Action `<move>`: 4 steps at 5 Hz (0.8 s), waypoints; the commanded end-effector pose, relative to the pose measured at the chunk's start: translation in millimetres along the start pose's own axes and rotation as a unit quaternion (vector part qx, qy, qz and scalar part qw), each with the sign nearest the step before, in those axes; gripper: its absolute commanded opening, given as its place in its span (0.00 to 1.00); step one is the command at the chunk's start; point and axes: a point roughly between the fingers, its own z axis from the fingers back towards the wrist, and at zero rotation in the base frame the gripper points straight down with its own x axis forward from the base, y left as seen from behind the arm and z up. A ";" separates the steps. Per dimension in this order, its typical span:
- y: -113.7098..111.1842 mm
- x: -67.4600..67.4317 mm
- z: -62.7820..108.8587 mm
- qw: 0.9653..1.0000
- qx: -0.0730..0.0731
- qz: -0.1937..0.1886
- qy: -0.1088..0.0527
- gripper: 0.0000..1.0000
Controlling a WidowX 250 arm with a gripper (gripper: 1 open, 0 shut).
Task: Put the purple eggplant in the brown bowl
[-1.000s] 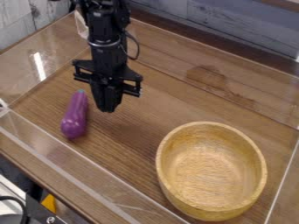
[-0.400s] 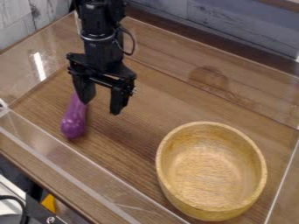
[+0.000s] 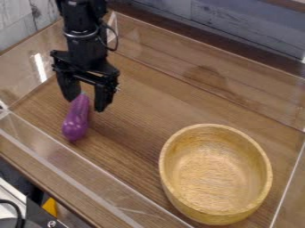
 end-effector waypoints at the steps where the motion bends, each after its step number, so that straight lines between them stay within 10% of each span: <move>1: 4.6 5.9 -3.1 1.000 0.009 0.019 -0.012 1.00; 4: 17.1 11.9 -15.4 0.999 0.024 0.048 -0.004 1.00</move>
